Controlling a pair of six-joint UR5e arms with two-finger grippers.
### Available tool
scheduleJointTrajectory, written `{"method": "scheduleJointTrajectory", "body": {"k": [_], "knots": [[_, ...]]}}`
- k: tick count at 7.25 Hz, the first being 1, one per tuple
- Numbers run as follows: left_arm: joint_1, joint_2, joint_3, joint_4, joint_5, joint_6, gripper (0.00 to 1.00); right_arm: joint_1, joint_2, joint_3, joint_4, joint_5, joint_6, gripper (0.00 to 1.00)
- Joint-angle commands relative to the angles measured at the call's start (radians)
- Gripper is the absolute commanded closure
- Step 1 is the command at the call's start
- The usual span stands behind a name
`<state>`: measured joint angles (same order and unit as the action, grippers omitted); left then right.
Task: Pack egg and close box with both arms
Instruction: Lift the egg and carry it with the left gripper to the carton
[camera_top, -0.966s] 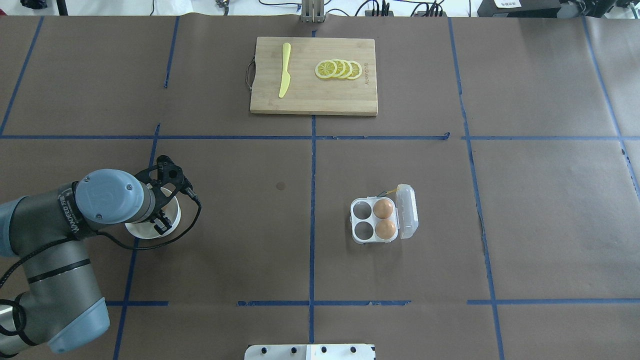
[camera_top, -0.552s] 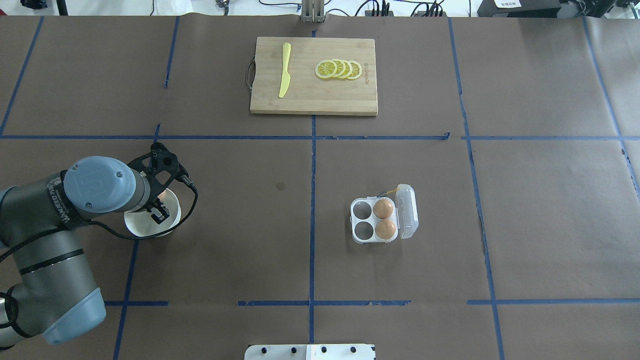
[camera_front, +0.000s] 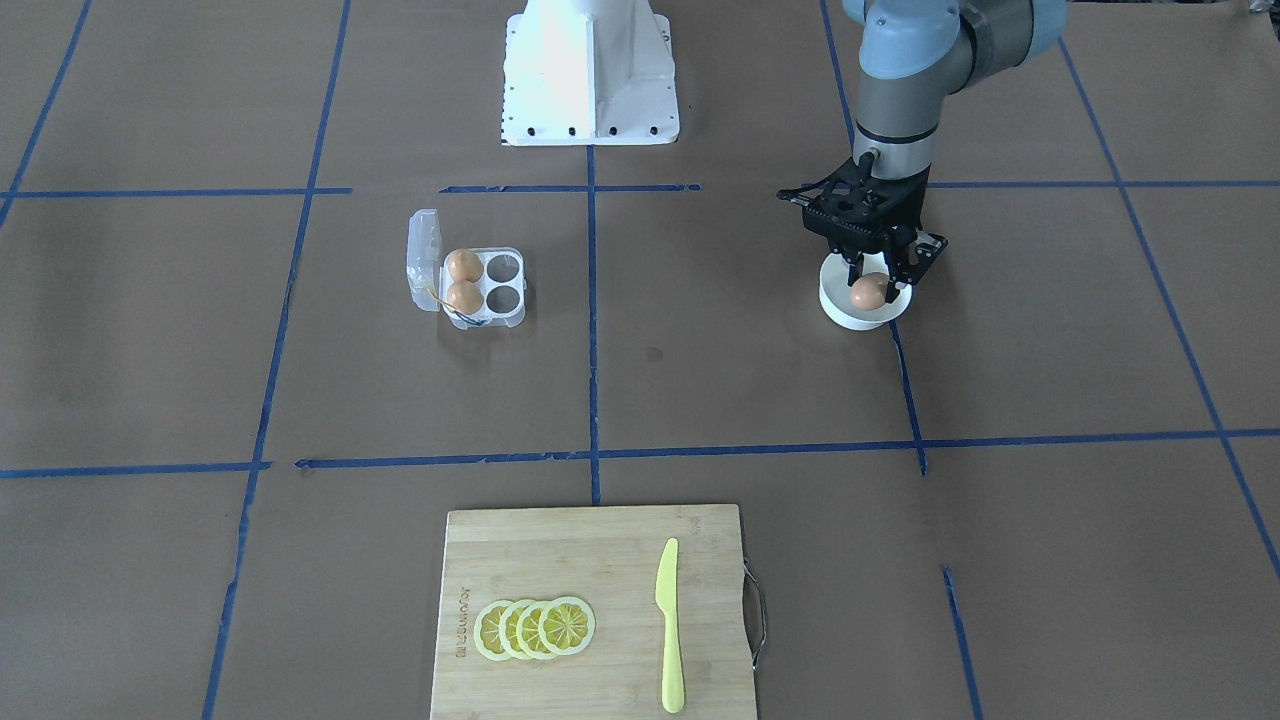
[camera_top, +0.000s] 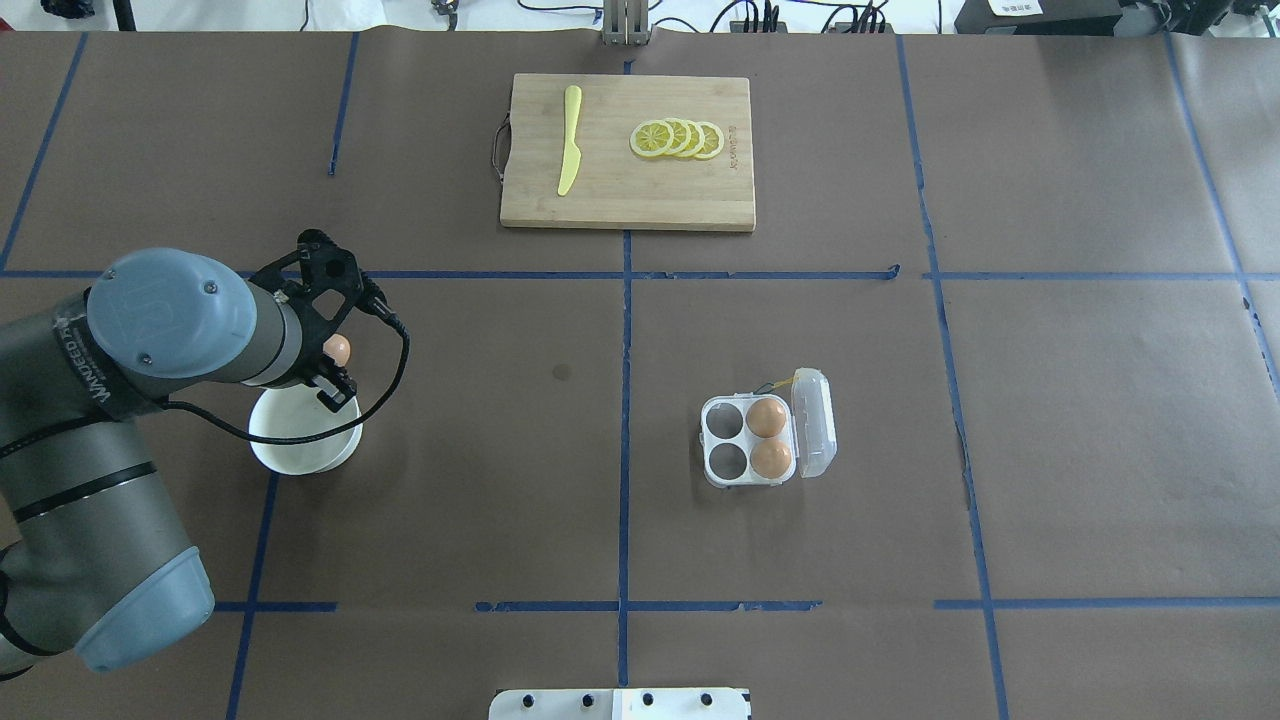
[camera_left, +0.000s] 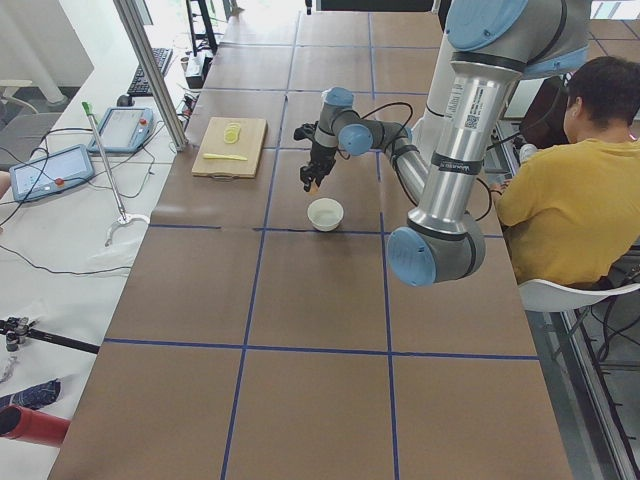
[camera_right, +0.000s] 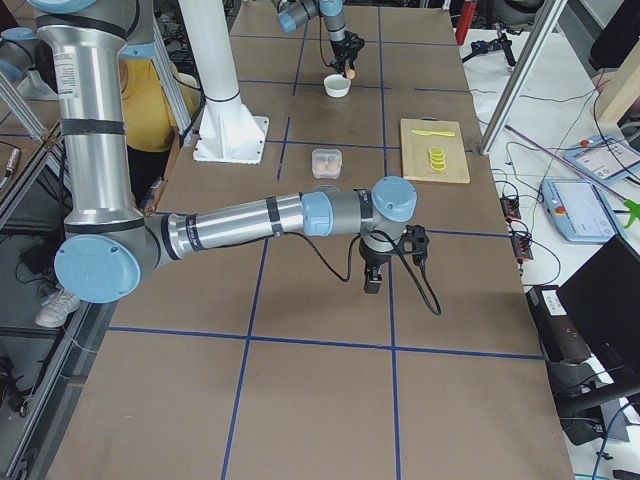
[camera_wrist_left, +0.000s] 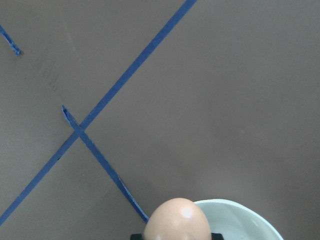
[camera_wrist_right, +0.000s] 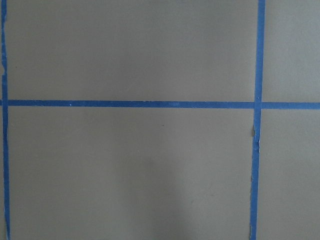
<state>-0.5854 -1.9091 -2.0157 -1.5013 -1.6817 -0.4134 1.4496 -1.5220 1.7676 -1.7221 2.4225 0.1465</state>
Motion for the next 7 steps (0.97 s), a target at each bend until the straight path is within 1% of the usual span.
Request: {"method": "scheduleJointTrajectory", "body": {"k": [1, 2, 3, 4, 5, 6, 7], "knots": [[0.022, -0.193, 0.132, 0.004, -0.082, -0.146, 1.0, 0.0, -0.001, 0.009, -0.001, 0.003, 0.001, 0.0], [0.053, -0.265, 0.203, -0.013, -0.091, -0.239, 1.0, 0.0, 0.0, 0.009, -0.001, 0.004, 0.002, 0.0], [0.065, -0.29, 0.237, -0.078, -0.093, -0.276, 1.0, 0.0, 0.0, 0.012, -0.001, 0.004, 0.002, 0.0], [0.093, -0.335, 0.329, -0.199, -0.092, -0.344, 1.0, 0.0, -0.001, 0.012, -0.001, 0.006, 0.002, 0.0], [0.122, -0.387, 0.406, -0.261, -0.092, -0.378, 1.0, 0.0, -0.003, 0.012, -0.001, 0.006, 0.002, 0.0], [0.13, -0.418, 0.419, -0.266, -0.09, -0.38, 1.0, 0.0, -0.003, 0.012, -0.001, 0.006, 0.002, 0.0], [0.15, -0.43, 0.425, -0.31, -0.089, -0.383, 1.0, 0.0, -0.004, 0.012, -0.001, 0.007, 0.004, 0.0]]}}
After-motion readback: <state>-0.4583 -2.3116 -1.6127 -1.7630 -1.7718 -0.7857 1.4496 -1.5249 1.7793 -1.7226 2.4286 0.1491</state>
